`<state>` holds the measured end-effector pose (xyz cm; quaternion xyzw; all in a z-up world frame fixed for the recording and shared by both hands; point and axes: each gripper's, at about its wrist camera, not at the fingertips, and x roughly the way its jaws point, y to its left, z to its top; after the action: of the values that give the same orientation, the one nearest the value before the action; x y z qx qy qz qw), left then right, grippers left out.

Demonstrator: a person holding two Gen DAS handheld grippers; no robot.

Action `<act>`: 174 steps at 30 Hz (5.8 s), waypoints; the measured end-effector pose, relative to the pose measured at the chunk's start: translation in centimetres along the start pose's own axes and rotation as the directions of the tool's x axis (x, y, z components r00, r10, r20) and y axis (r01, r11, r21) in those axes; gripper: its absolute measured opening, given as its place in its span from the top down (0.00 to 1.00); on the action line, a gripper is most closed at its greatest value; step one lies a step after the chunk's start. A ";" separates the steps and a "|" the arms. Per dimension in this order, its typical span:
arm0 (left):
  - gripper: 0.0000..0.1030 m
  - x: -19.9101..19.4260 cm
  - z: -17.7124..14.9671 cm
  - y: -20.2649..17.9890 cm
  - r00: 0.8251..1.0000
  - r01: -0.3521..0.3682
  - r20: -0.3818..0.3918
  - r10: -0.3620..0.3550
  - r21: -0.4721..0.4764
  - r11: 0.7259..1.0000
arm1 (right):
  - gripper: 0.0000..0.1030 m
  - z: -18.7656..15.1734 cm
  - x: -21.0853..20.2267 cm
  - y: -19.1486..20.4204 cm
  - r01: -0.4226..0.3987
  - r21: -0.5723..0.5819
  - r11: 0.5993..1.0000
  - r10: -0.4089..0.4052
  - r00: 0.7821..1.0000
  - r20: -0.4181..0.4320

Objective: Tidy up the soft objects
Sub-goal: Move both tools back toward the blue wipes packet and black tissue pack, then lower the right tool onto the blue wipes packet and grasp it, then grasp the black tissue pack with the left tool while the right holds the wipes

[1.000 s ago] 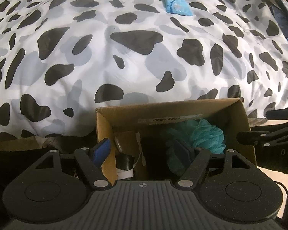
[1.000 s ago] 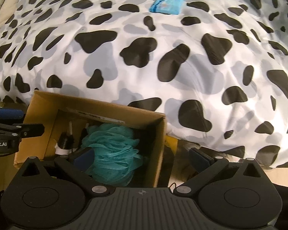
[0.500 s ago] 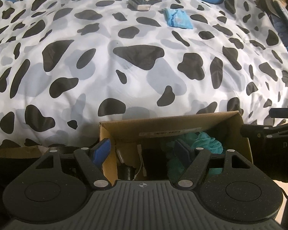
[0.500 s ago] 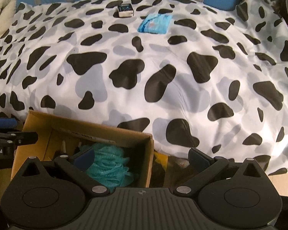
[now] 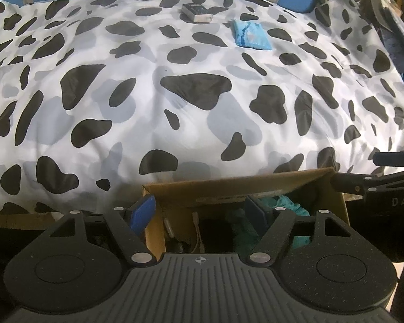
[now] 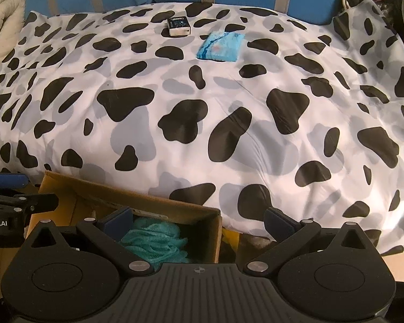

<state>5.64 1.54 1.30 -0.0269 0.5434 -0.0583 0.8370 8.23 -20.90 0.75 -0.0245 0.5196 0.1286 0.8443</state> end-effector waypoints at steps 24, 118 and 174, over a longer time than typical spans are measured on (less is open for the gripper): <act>0.30 -0.7 1.9 0.7 0.995 -0.031 0.101 0.027 0.036 0.999 | 0.00 2.0 -0.3 -1.7 0.051 0.023 0.998 -0.053 0.994 0.099; 0.30 6.5 16.4 4.1 0.990 0.047 0.129 -0.049 0.022 0.999 | 0.36 25.5 20.7 -3.5 0.107 0.072 0.992 -0.118 0.977 0.178; 0.22 22.8 29.4 -2.5 0.927 -0.170 0.337 0.166 -0.018 0.985 | 0.36 15.3 4.9 -8.7 -0.041 -0.046 0.998 0.047 0.991 0.129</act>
<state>41.53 -4.37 -7.13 0.0150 0.3922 0.0160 0.9196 25.76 -25.67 2.64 -0.0228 0.4610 0.1596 0.8726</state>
